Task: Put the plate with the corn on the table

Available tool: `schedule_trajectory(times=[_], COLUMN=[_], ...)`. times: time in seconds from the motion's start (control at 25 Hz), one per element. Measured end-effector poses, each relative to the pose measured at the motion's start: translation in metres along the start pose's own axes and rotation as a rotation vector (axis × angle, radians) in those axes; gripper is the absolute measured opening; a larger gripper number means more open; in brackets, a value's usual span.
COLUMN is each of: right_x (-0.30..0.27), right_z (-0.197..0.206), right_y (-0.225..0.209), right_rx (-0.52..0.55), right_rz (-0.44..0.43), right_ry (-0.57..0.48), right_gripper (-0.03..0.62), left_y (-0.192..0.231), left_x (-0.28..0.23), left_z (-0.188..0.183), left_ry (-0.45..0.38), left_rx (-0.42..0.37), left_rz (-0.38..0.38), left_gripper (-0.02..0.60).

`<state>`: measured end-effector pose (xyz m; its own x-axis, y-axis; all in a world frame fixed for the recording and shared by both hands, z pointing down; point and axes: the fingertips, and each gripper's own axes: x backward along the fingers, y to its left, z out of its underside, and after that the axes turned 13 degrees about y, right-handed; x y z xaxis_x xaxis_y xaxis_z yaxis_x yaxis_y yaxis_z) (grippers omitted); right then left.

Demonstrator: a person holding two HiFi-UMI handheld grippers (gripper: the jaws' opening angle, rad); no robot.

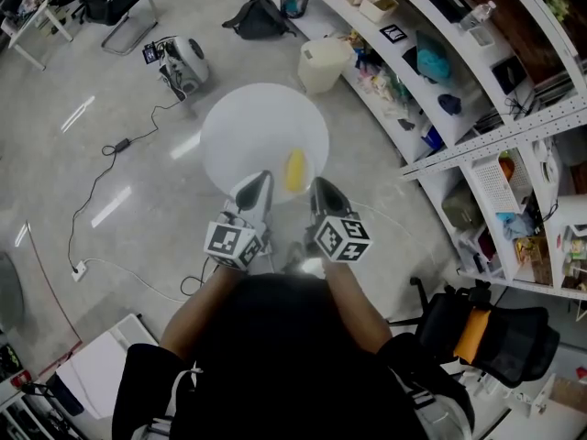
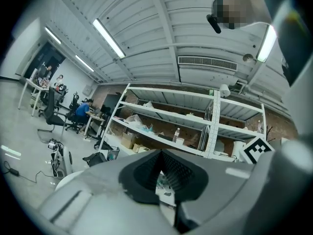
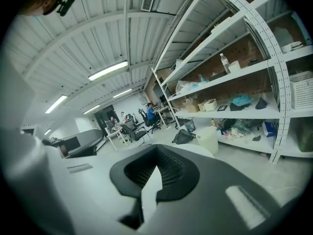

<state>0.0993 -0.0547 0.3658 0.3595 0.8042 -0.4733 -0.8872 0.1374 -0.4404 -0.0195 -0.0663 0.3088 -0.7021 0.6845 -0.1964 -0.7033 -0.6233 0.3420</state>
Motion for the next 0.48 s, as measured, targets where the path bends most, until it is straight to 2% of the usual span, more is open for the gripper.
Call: schedule_trajectory(times=[0.48], right_x=[0.007], right_z=[-0.009], right_y=[0.015], right_rx=[0.071], right_rz=[-0.010], right_ry=[-0.013], right_gripper=[0.008], left_y=[-0.003], left_x=[0.008], left_z=[-0.004], left_ry=[-0.017], left_rx=[0.004], left_rz=[-0.006], left_gripper=[0.002])
